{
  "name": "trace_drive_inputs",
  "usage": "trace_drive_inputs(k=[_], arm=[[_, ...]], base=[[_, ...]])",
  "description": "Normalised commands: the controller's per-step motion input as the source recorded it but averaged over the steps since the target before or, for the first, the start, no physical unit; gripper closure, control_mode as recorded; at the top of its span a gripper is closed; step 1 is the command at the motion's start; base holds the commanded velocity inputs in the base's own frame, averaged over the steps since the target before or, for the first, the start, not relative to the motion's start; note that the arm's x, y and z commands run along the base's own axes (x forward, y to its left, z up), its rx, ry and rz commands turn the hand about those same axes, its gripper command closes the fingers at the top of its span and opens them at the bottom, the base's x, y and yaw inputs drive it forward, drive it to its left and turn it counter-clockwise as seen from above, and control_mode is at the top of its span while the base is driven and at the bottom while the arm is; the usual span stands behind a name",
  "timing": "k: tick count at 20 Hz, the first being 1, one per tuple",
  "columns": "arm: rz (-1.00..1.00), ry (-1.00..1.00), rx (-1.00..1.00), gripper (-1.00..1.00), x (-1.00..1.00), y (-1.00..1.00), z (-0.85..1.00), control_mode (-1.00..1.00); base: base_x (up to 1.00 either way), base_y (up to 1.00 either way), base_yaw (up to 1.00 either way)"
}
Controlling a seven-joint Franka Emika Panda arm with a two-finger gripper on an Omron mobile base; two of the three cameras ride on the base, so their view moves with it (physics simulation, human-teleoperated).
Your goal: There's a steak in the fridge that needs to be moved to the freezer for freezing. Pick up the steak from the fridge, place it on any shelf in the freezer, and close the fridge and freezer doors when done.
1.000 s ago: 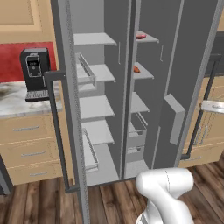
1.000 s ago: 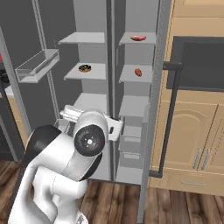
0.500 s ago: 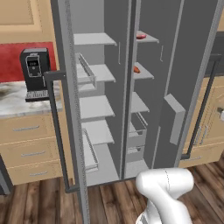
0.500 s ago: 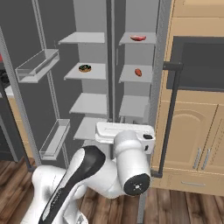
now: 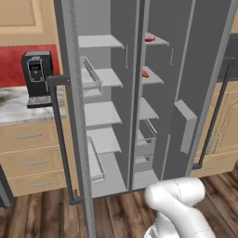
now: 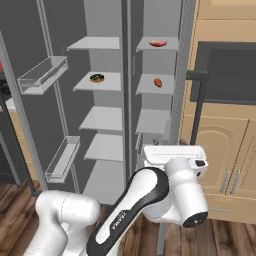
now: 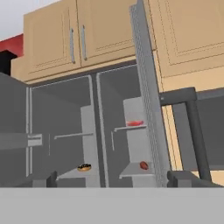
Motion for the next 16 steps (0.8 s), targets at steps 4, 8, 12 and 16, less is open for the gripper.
trace_drive_inputs(k=[4,8,12,16], arm=[[0.23,0.0,0.05,-1.0,0.44,-0.74,-0.16,-1.0],[0.21,-0.03,0.01,-1.0,0.2,-0.51,-0.32,-1.0],[0.1,-0.01,0.0,-1.0,0.33,-0.01,-0.61,-1.0],[0.01,-0.01,-0.01,-1.0,0.57,0.0,-0.61,-1.0]], base=[[0.0,0.0,0.0],[0.0,0.0,0.0],[0.0,0.0,0.0],[0.0,0.0,0.0]])
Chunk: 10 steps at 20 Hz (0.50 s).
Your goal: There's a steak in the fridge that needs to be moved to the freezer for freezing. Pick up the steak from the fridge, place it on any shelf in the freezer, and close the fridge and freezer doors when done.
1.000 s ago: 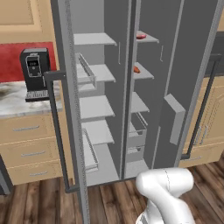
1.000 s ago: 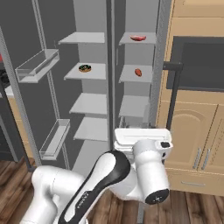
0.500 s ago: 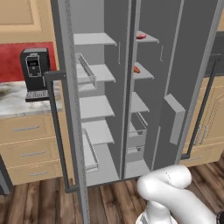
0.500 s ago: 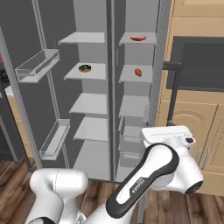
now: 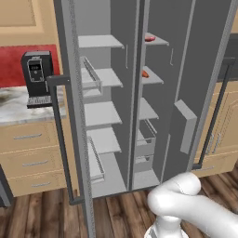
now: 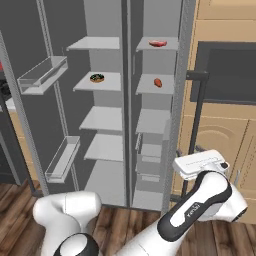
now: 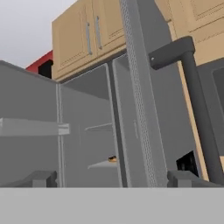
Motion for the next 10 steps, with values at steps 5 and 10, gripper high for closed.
trace_drive_inputs(k=[5,10], arm=[[0.0,0.0,0.0,-1.0,0.52,0.0,-0.4,-1.0],[0.0,0.0,0.0,-1.0,0.37,0.0,-0.24,-1.0]], base=[[0.0,0.0,0.0],[0.0,0.0,0.0]])
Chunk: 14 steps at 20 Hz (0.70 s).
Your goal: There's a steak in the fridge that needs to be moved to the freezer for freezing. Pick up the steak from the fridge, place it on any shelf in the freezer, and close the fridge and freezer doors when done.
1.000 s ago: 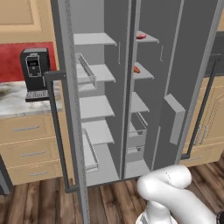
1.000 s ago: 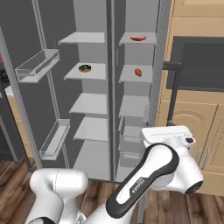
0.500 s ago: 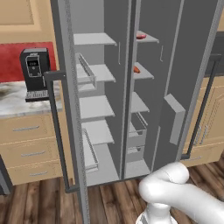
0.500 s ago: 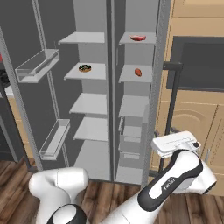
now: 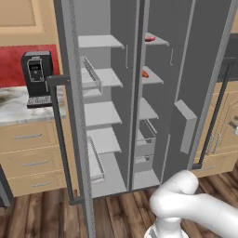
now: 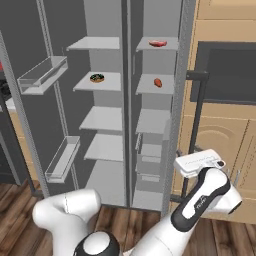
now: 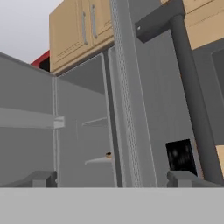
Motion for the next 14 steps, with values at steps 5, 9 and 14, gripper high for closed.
trace_drive_inputs(k=[5,9,14], arm=[[0.01,0.01,0.0,-1.0,0.46,-0.01,-0.3,-1.0],[0.0,0.04,-0.02,-1.0,0.56,-0.05,-0.32,-1.0],[0.0,0.05,-0.04,-1.0,0.38,-0.18,-0.11,-1.0]], base=[[0.0,0.0,0.0],[0.0,0.0,0.0],[0.0,0.0,0.0]])
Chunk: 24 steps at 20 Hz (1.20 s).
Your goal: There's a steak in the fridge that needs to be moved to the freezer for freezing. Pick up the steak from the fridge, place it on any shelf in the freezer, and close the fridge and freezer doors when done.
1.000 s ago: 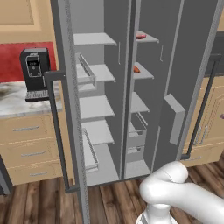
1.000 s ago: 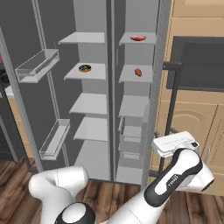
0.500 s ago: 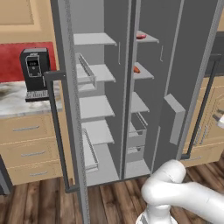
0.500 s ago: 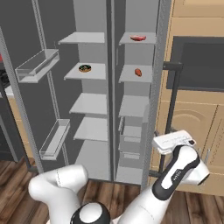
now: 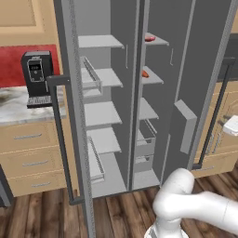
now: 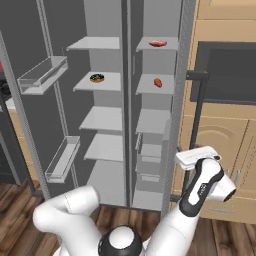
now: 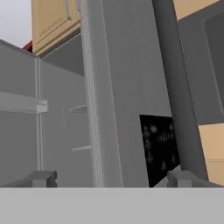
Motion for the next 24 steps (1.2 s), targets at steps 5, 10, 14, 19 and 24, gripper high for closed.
trace_drive_inputs(k=[5,10,14,19,24], arm=[[0.0,0.05,0.0,-1.0,0.2,-0.48,-0.05,-1.0],[0.0,0.03,-0.01,-1.0,0.11,-0.1,-0.1,-1.0],[0.06,0.07,-0.02,-1.0,0.14,0.0,-0.16,-1.0],[0.05,0.03,-0.01,-1.0,0.65,0.0,-0.22,-1.0],[0.07,0.03,0.0,-1.0,0.54,0.0,-0.18,-1.0]], base=[[0.0,0.0,0.0],[0.0,0.0,0.0],[0.0,0.0,0.0],[0.0,0.0,0.0],[0.0,0.0,0.0]])
